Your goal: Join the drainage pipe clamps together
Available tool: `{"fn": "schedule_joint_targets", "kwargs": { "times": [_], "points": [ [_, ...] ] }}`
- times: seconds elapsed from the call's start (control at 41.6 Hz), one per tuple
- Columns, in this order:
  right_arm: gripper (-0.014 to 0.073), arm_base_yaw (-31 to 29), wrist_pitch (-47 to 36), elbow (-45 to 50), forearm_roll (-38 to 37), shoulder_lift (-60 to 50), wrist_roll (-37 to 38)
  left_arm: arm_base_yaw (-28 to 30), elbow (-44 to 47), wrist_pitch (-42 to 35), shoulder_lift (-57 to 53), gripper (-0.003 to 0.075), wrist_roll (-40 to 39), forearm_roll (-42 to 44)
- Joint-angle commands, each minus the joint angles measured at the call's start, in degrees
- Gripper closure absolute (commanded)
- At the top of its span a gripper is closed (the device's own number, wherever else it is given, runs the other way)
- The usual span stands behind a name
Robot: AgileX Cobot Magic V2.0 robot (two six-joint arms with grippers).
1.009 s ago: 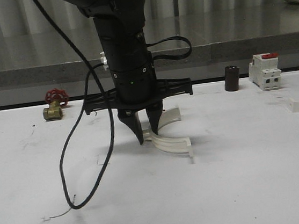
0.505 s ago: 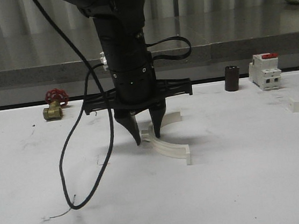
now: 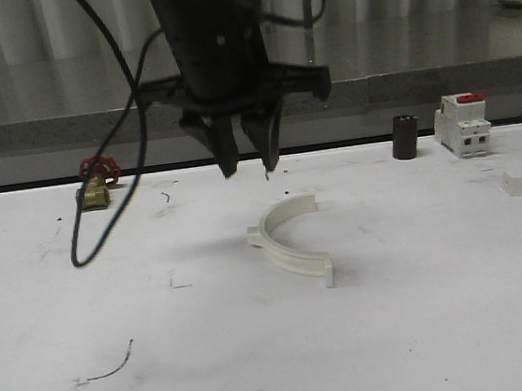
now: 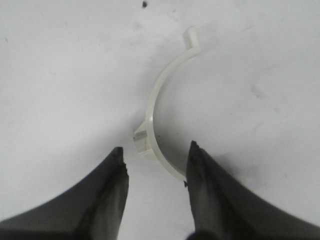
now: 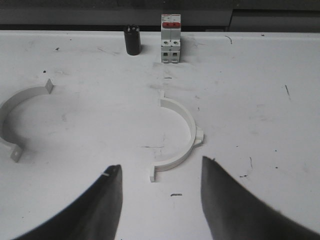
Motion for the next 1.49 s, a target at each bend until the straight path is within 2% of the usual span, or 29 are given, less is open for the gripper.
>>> {"fn": "schedule_joint_targets", "kwargs": {
  "times": [0.0, 0.144, 0.336, 0.553, 0.745, 1.081, 1.466],
  "points": [
    [0.0199, -0.39, -3.97, -1.5, -0.46, 0.53, -0.4, -0.33, -0.45, -0.76, -8.3, 0.0437, 7.33, -1.04],
    [0.0199, -0.39, -3.97, -1.5, -0.46, 0.53, -0.4, 0.67, 3.41, -2.2, -15.51, 0.0437, 13.24, -3.78],
    [0.0199, -0.39, -3.97, -1.5, -0.46, 0.53, -0.4, 5.69, 11.03, -4.01, -25.19, 0.0437, 22.53, -12.46],
    [0.0199, -0.39, -3.97, -1.5, -0.46, 0.53, -0.4, 9.0, 19.55, -6.7, -35.14, 0.0437, 23.08, -12.45],
    [0.0199, -0.39, -3.97, -1.5, -0.46, 0.53, -0.4, 9.0, 27.48, -7.16, -44.57, 0.0437, 23.08, -11.53],
    [0.0199, -0.39, -3.97, -1.5, -0.46, 0.53, -0.4, 9.0, 45.74, -14.3, -64.03, 0.0437, 25.57, -9.81],
    [0.0199, -0.39, -3.97, -1.5, -0.46, 0.53, -0.4, 9.0, 60.7, -14.11, -78.72, 0.0437, 25.57, -9.81]
  ]
}}
